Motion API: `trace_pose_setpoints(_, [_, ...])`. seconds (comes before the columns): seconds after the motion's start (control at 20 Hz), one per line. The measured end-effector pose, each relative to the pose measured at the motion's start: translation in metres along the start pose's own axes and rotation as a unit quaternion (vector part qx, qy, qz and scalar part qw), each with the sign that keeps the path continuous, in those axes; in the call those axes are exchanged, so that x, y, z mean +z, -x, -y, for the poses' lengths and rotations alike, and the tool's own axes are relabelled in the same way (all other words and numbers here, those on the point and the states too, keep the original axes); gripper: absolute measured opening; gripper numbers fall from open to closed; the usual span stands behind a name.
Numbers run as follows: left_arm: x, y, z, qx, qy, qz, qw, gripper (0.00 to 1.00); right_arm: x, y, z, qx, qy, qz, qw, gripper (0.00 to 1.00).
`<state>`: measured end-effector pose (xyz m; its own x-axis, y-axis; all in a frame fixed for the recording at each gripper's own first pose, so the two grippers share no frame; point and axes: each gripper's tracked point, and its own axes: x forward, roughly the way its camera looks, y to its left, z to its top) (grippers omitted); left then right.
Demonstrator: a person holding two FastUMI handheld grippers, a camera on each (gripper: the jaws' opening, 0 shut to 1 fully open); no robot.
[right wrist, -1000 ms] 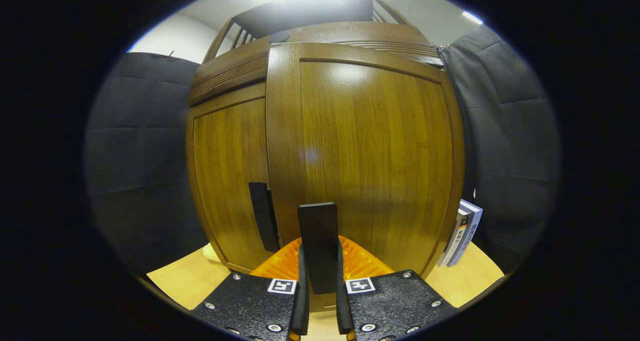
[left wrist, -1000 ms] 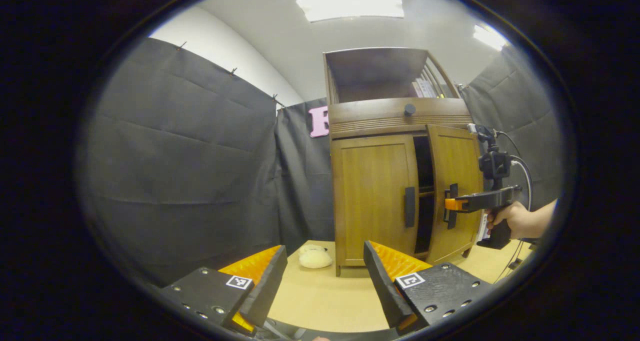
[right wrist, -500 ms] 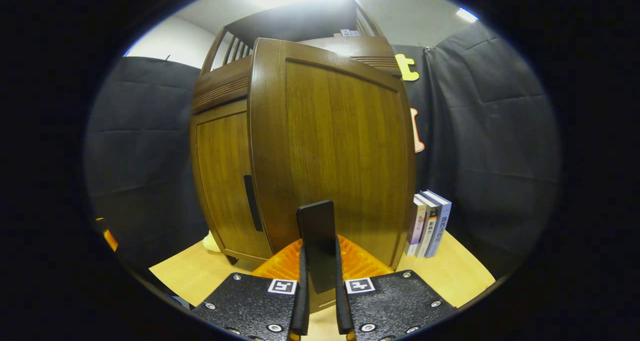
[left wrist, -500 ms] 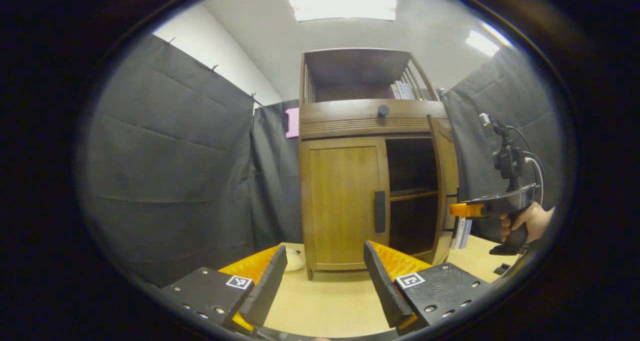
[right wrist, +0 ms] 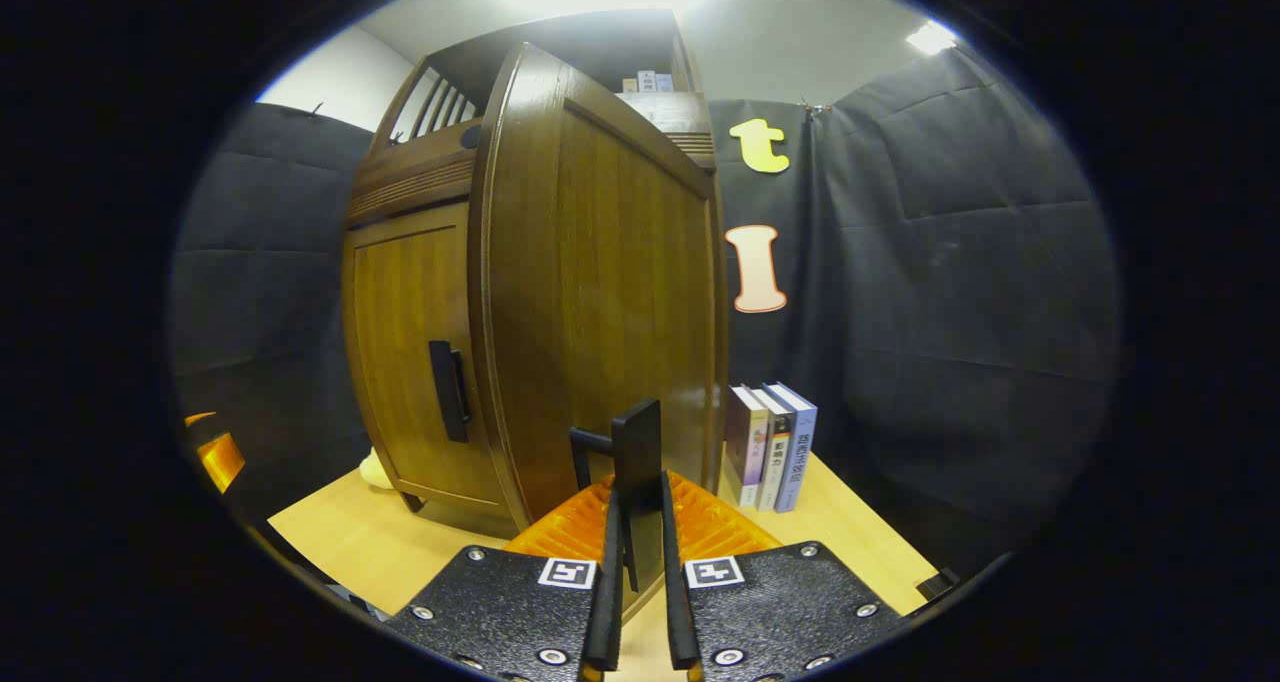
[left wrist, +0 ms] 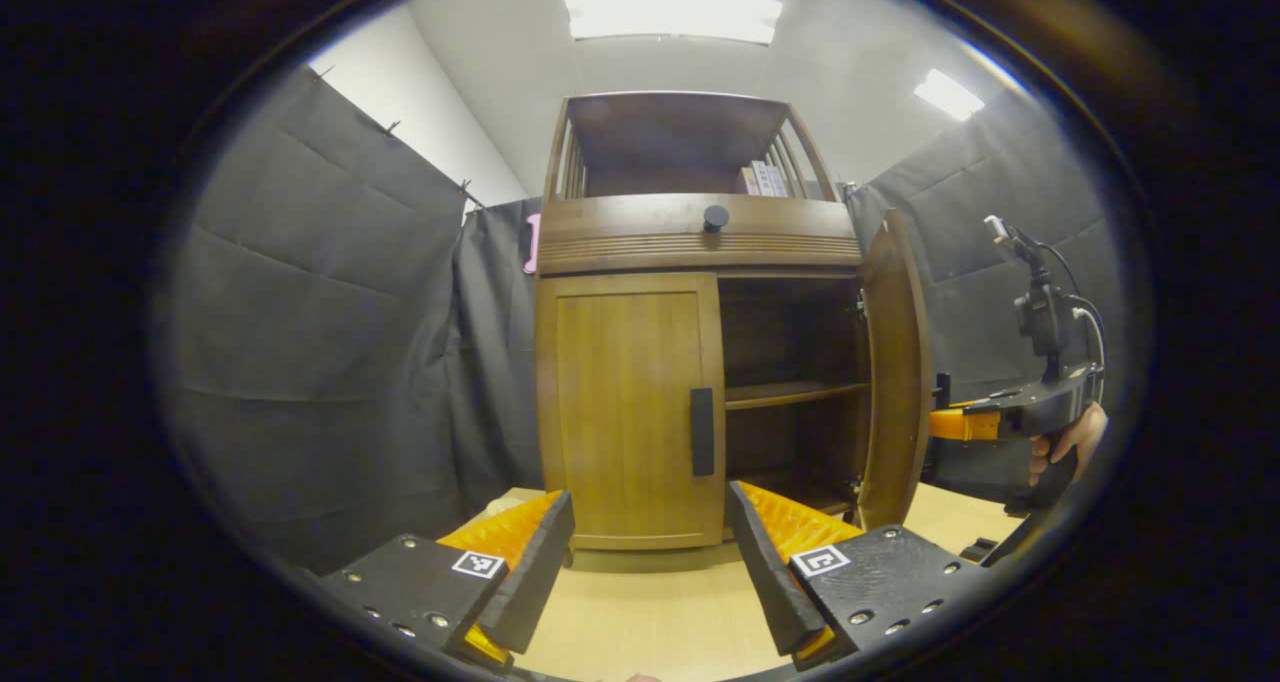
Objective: Open the right door of the double-door shoe cabinet with the right hand, and open the left door with the left hand.
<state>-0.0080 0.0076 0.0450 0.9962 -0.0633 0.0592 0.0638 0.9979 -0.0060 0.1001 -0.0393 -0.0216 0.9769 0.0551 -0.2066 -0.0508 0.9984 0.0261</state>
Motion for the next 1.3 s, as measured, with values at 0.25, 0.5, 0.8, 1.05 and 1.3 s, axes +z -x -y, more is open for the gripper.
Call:
trace_pose_setpoints(0.25, [0.002,0.002,0.006,-0.028,0.002,0.005,1.000,0.94,-0.004,0.013,0.035,-0.032,-0.010,-0.006,0.999,0.14])
trace_pose_setpoints(0.5, [0.005,-0.001,0.008,-0.047,-0.006,0.009,0.999,0.94,-0.012,0.030,0.065,-0.064,-0.015,-0.009,0.998,0.04])
trace_pose_setpoints(0.8, [0.003,-0.009,0.014,-0.065,-0.005,0.012,0.998,0.94,-0.015,0.053,0.101,-0.111,-0.004,-0.006,0.994,0.34])
trace_pose_setpoints(1.05, [0.001,-0.011,0.025,-0.079,0.015,0.002,0.997,0.88,-0.016,0.076,0.135,-0.153,-0.026,-0.001,0.988,0.75])
trace_pose_setpoints(1.3, [0.003,-0.021,0.024,-0.066,0.024,0.005,0.998,0.94,-0.017,0.097,0.141,-0.170,-0.021,0.012,0.985,0.94])
